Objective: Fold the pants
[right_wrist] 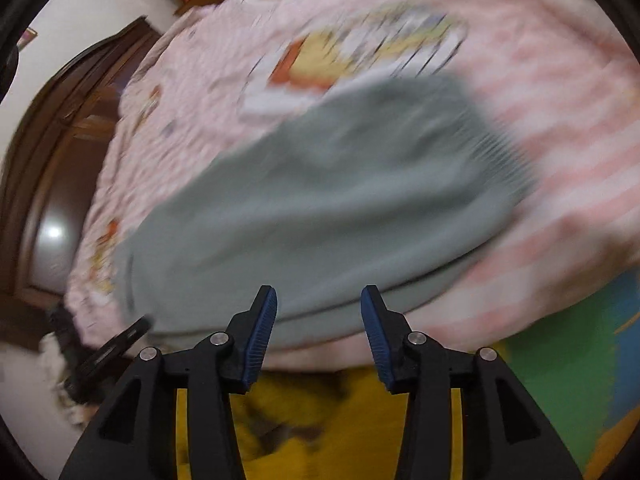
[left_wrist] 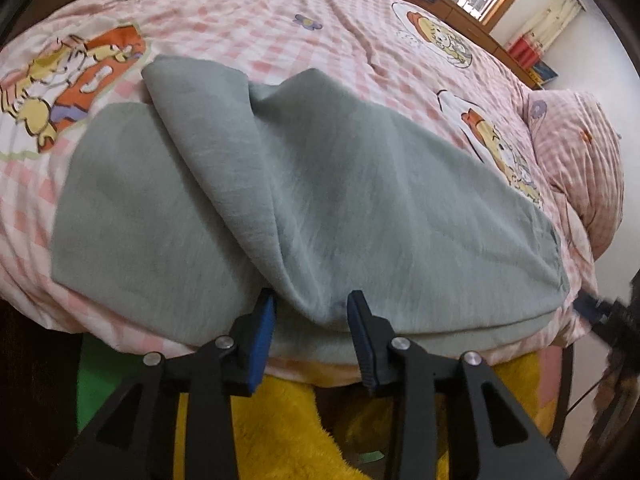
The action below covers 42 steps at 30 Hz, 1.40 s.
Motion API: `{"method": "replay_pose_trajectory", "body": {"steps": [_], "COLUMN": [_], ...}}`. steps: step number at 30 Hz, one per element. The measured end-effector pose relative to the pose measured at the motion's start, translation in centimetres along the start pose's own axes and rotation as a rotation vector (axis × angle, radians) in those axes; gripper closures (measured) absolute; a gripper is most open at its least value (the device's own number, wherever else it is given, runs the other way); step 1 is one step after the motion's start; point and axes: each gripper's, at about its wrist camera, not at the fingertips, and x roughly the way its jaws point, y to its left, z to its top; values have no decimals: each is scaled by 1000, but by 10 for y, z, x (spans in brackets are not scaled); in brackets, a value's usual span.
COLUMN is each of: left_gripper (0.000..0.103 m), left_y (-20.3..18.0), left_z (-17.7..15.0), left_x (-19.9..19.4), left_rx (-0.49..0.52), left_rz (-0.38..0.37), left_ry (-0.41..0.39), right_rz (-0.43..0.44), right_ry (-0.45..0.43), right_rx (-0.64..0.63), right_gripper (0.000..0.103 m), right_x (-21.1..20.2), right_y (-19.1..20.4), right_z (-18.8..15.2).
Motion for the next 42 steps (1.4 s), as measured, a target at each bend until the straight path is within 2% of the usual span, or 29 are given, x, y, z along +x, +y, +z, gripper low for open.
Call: {"method": "replay_pose_trajectory", "body": {"steps": [8,12,21,22,26,28,29,30,35,42], "left_gripper": [65,65,65,65,65,73,90,94,99,99], "left_y": [2,6,8,8,8,8,8,9,8,2], "left_z": [5,5,4,4,3,3,3,3,0,-14], "left_x": [3,5,6,6,6,5,3,1,-17,-28], "left_rx": [-30,-53,-70,-71,-70,-69,-63,-61,-41,13], "left_rz": [-32,-49,-66,-66,-58,-48,-36,-35,-50,-21], "left_ry": [-17,-23,-37,-38,-47,-53,-62,-67,-112,-104], "right_rz": [197,228,250,248,214,245,266,291,352,324], "right_ry": [133,155,1,-6,-30,-31,-35,-42,-71,-37], "right_rx": [84,137,194,193,170,182,191,200,173,143], "right_gripper": [58,58,59,60,85,91,95,97,99,99], "right_x": [66,83,72,73,71,68,65,62,41,38], "right_y": [35,40,39,40,43,39,37,35,38,36], "right_z": [-35,-42,-35,-33,-34,-34,-34,-34,-34,-50]}}
